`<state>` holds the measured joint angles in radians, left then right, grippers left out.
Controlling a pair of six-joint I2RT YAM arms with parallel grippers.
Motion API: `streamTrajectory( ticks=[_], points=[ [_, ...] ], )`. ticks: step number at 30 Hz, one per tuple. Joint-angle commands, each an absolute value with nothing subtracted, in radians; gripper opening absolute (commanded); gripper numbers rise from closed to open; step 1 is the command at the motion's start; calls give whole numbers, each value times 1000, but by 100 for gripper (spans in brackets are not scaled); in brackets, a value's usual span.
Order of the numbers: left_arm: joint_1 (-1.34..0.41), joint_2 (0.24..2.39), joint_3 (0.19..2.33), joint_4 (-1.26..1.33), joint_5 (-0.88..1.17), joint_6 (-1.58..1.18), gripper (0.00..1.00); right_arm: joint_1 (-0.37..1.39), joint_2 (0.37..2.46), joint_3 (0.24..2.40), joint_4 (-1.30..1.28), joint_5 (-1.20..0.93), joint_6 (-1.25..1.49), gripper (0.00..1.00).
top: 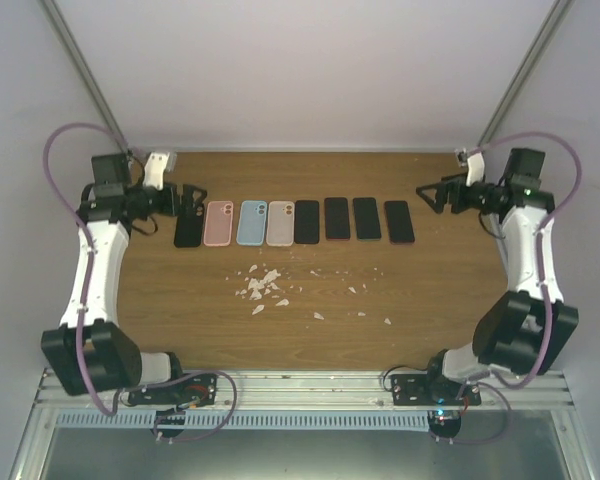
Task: Take the phone out of the phone case
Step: Reset both arms
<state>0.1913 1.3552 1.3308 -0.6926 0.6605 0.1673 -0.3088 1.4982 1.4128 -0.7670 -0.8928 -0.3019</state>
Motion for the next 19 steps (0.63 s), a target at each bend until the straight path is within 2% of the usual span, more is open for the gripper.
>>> streamTrajectory(
  ticks=[1, 10, 19],
  points=[
    [198, 1243, 1199, -626, 564, 211, 99, -315, 1388, 1258, -611, -909, -300, 100],
    [199, 1189, 1024, -588, 481, 208, 99, -317, 1215, 921, -499, -835, -371, 100],
    [199, 1169, 1000, -566, 493, 163, 99, -316, 1150, 864, -470, -807, -363, 100]
  ],
)
